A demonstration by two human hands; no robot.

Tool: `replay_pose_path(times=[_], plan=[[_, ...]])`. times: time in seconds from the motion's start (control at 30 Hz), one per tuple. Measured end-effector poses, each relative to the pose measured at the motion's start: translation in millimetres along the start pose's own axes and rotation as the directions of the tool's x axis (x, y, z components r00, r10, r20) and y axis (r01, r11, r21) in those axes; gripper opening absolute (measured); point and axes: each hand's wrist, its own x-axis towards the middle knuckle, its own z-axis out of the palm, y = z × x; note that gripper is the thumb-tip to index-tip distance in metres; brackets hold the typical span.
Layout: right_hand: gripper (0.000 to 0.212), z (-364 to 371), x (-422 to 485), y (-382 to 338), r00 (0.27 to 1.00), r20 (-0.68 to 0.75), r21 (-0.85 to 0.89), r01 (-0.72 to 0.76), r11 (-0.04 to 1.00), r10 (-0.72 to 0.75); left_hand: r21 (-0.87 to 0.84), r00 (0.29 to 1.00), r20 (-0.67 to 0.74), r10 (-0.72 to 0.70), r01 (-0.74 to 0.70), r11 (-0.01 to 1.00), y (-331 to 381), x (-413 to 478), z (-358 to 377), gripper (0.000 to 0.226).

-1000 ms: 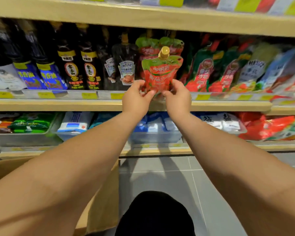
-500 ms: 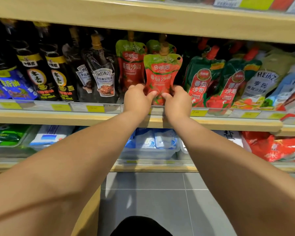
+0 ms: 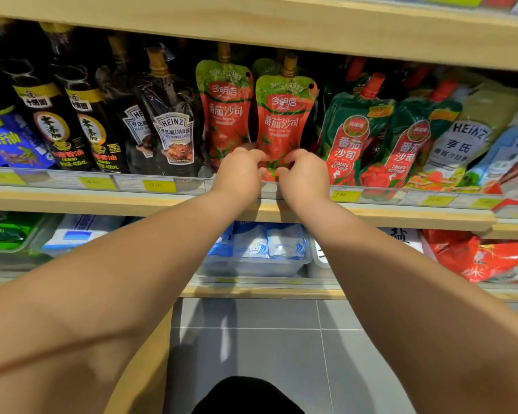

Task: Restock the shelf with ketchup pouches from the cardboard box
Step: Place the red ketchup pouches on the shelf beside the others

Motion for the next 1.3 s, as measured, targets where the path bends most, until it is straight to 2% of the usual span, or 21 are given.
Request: replay_pose_path(times=[0.17,0.3,0.4,0.5,0.6,0.67,0.8,1.03,1.2,1.3], plan=[[0.023,-4.0,7.7,-9.1,0.993,0.091,-0.001,-0.079,0.997,0.079,0.035,0.995,0.1,0.019,-0.023,0.999,4.9,10.7,-1.5,0.04],[0.024,-4.3,11.6,-12.1,0.986,0.109,0.016,-0.128,0.992,0.126,0.091,0.986,0.163,0.019,-0.034,0.995,3.5,16.0,0.6,0.05],[0.028,-3.0,6.8,-10.8,0.987,0.113,0.036,-0.117,0.993,0.112,0.04,0.997,0.071,0.039,-0.042,0.998,1.3,10.2,-0.7,0.044],[0.03,-1.2,-6.5,-13.5,0.997,0.05,0.09,-0.072,0.993,0.067,-0.097,0.998,-0.035,0.044,-0.047,0.994,-5.2,-6.4,-8.2,0.046],[0.03,2.4,-32.4,-27.7,0.994,-0.093,0.155,0.068,0.985,-0.054,-0.178,0.986,-0.153,0.065,-0.092,0.98,-19.1,-32.5,-22.4,0.045],[0.031,8.2,-56.5,-44.2,0.984,-0.107,0.174,0.162,0.971,-0.145,-0.209,0.98,-0.197,0.035,-0.076,0.975,-36.3,-55.2,-34.5,0.041],[0.033,29.2,-102.5,-76.7,0.975,-0.003,0.152,0.219,0.964,-0.221,-0.235,0.979,-0.175,-0.103,0.06,0.97,-85.2,-105.8,-54.8,0.038],[0.036,96.9,-202.0,-150.2,0.933,0.256,0.124,0.227,0.966,-0.252,-0.193,0.945,-0.086,-0.316,0.296,0.936,-209.1,-228.9,-100.1,0.041],[0.038,163.8,-262.8,-189.7,0.9,0.407,0.122,0.116,0.986,-0.156,-0.148,0.885,-0.008,-0.465,0.459,0.876,-290.1,-305.3,-125.1,0.042],[0.042,212.5,-296.8,-202.8,0.859,0.512,0.084,-0.017,0.996,-0.029,-0.144,0.829,0.032,-0.558,0.557,0.818,-337.6,-347.2,-129.6,0.044]])
